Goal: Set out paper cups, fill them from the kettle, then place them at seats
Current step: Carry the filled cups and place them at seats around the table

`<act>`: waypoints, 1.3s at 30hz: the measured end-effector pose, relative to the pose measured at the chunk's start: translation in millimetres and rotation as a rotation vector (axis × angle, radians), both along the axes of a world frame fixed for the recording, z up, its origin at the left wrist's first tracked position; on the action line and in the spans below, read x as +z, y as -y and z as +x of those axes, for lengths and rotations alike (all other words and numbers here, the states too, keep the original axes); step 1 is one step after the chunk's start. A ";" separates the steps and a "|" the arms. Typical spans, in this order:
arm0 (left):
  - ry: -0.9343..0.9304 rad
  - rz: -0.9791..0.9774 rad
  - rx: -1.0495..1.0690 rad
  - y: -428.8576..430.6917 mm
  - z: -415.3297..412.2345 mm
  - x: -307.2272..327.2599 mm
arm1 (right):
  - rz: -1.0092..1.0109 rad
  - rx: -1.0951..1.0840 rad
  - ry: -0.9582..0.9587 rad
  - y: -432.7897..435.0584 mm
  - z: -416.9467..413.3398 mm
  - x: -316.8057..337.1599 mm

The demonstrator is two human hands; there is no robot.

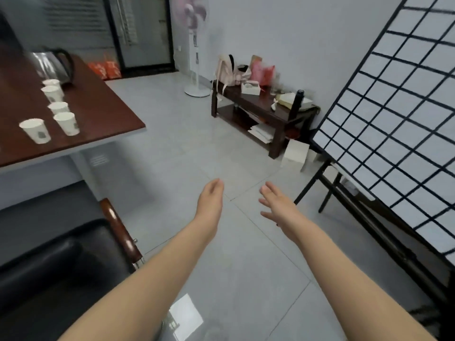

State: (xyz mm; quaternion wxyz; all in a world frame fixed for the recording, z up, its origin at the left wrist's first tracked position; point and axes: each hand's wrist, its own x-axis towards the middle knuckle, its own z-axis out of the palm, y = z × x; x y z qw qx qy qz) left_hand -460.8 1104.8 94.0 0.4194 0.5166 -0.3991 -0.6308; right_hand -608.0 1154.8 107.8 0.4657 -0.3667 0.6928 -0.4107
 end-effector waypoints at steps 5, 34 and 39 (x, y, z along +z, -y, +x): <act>-0.001 0.005 0.136 91.4 -26.0 -8.9 | -0.078 0.105 -0.017 114.2 -17.4 -9.0; 0.219 -0.065 1.133 549.7 167.1 -7.1 | -0.111 0.985 0.065 720.9 173.4 -13.0; 0.251 -0.014 1.364 568.8 226.6 -16.0 | -0.088 1.149 0.034 770.4 246.9 -22.8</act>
